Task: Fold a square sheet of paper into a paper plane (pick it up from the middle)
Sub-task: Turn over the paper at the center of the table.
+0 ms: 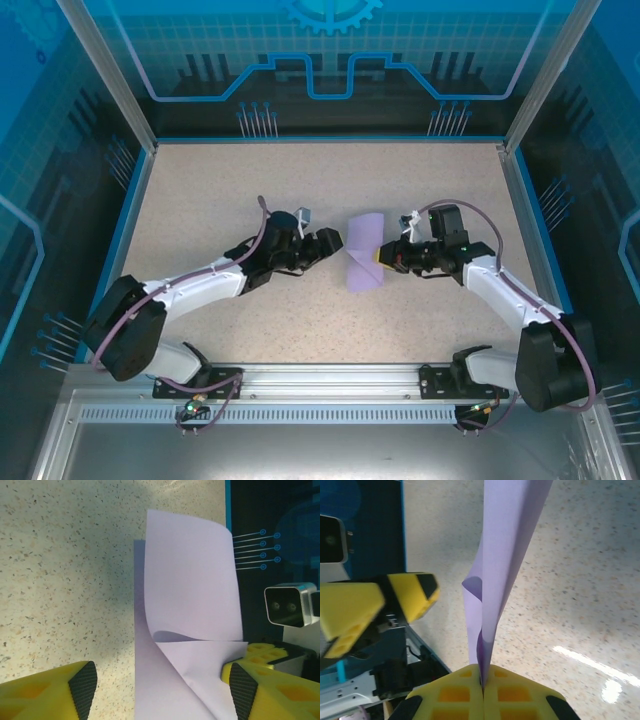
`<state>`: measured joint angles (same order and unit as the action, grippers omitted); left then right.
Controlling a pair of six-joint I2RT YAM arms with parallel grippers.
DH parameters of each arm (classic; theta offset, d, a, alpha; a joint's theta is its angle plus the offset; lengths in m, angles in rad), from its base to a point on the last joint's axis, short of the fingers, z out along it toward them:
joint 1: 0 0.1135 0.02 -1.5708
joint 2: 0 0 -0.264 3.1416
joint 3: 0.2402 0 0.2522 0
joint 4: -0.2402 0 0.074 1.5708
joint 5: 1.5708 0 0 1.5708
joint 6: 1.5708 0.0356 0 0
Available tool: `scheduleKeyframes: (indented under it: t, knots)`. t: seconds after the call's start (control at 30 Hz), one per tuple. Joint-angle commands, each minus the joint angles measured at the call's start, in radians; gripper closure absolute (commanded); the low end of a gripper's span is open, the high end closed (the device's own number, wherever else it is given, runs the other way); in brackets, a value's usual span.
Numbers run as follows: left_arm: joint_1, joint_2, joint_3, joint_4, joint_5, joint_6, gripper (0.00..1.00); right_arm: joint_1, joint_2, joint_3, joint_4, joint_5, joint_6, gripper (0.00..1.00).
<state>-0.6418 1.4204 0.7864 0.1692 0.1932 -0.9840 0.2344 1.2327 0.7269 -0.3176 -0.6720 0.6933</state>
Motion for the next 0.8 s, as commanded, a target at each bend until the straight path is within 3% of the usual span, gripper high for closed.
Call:
scheduleKeyframes:
  t: [0.0,0.27,0.43,0.63,0.77]
  knots:
    - [0.017,-0.034,0.056,-0.11,0.029,0.078,0.23,-0.004,-0.01,0.055,-0.165,0.102,-0.114,0.97]
    - [0.028,-0.023,0.083,-0.155,0.066,0.105,0.17,0.041,-0.009,0.132,-0.282,0.253,-0.185,0.99]
    - [0.036,-0.026,0.133,-0.265,0.055,0.162,0.11,0.129,0.011,0.245,-0.442,0.538,-0.256,1.0]
    - [0.052,-0.037,0.139,-0.298,0.069,0.179,0.07,0.169,0.018,0.256,-0.45,0.617,-0.248,1.0]
    - [0.063,-0.057,0.128,-0.334,0.046,0.189,0.07,0.262,0.047,0.316,-0.535,0.855,-0.258,1.0]
